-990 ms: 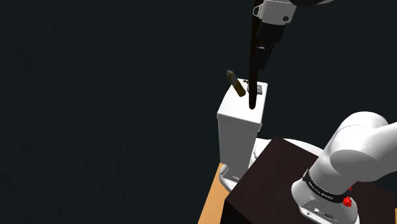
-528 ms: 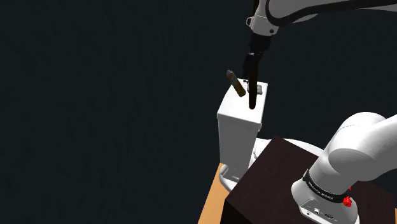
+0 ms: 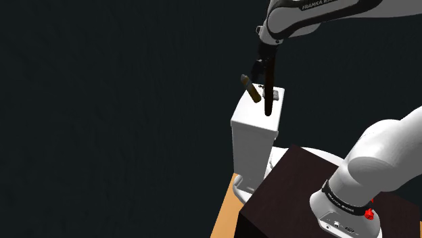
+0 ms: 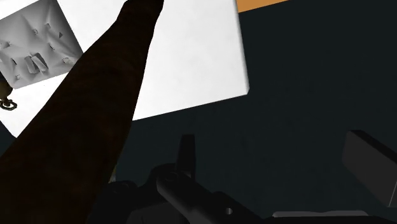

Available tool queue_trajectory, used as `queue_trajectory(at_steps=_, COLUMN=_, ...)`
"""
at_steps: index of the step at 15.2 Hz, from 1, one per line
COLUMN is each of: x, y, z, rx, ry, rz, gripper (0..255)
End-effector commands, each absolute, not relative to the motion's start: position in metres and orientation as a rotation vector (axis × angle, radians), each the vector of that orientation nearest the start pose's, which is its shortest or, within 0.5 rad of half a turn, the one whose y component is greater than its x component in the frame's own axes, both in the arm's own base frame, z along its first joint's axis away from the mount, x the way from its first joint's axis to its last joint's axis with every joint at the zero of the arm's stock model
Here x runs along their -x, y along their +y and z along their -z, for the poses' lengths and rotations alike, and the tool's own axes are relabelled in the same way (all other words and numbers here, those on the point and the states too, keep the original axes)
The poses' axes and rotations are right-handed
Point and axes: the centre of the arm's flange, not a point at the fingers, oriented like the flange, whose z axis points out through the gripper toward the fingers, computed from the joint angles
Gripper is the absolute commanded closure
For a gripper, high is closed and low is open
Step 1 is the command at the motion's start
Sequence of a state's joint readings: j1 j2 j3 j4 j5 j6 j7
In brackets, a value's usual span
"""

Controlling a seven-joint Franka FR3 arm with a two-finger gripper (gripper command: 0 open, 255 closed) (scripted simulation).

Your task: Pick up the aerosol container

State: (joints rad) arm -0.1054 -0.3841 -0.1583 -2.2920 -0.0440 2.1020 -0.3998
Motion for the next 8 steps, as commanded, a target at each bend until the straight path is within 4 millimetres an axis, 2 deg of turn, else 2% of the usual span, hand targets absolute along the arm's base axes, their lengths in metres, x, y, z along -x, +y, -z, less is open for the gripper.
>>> queue_trajectory(at_steps=1, x=-0.454, y=-0.144, z=-0.506, rx=3.167, ry=-0.254, rz=0.319, gripper=0)
queue_trajectory(at_steps=8, x=-0.508, y=-0.204, z=-0.475, rx=3.185, ry=-0.250, rz=0.393, gripper=0)
